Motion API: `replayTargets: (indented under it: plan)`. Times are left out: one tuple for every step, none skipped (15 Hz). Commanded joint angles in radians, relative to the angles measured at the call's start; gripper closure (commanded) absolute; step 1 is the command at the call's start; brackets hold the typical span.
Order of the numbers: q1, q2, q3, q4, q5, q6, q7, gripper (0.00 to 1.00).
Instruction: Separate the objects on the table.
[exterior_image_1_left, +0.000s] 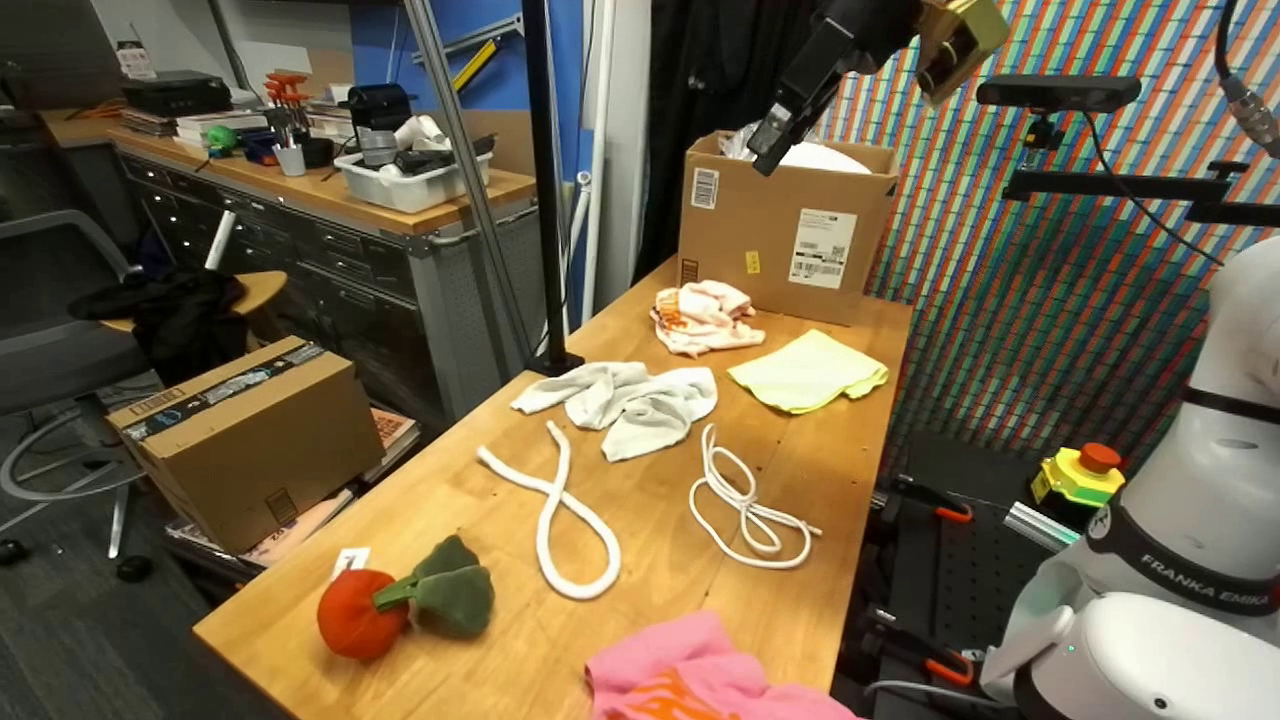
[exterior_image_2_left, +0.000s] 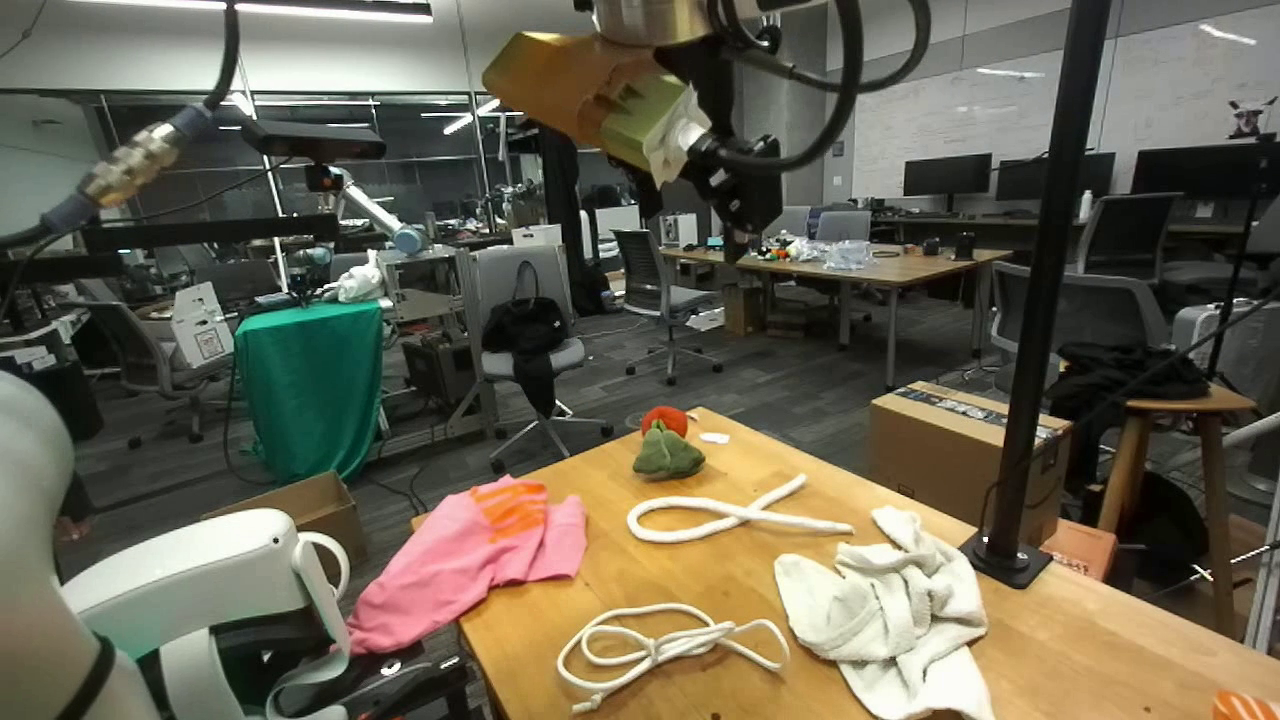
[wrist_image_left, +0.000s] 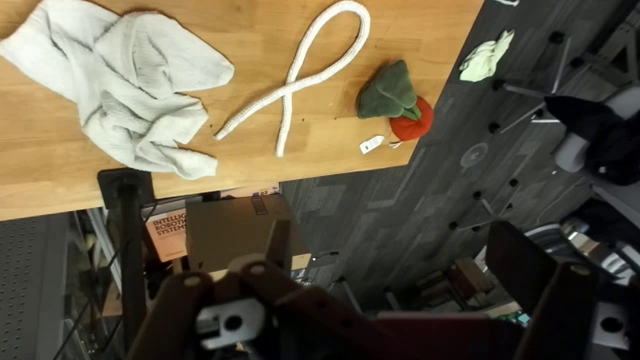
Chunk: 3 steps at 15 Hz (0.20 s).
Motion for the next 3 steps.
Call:
replayTargets:
  plan:
    - [0.002,-0.003,-0.015,-0.008,0.012,-0.004,-0.026,0.0]
    - [0.005,-0.005,-0.025,-0.015,0.015,-0.005,-0.04,0.0]
    - [0.007,-0.005,-0.029,-0.018,0.016,-0.005,-0.046,0.0]
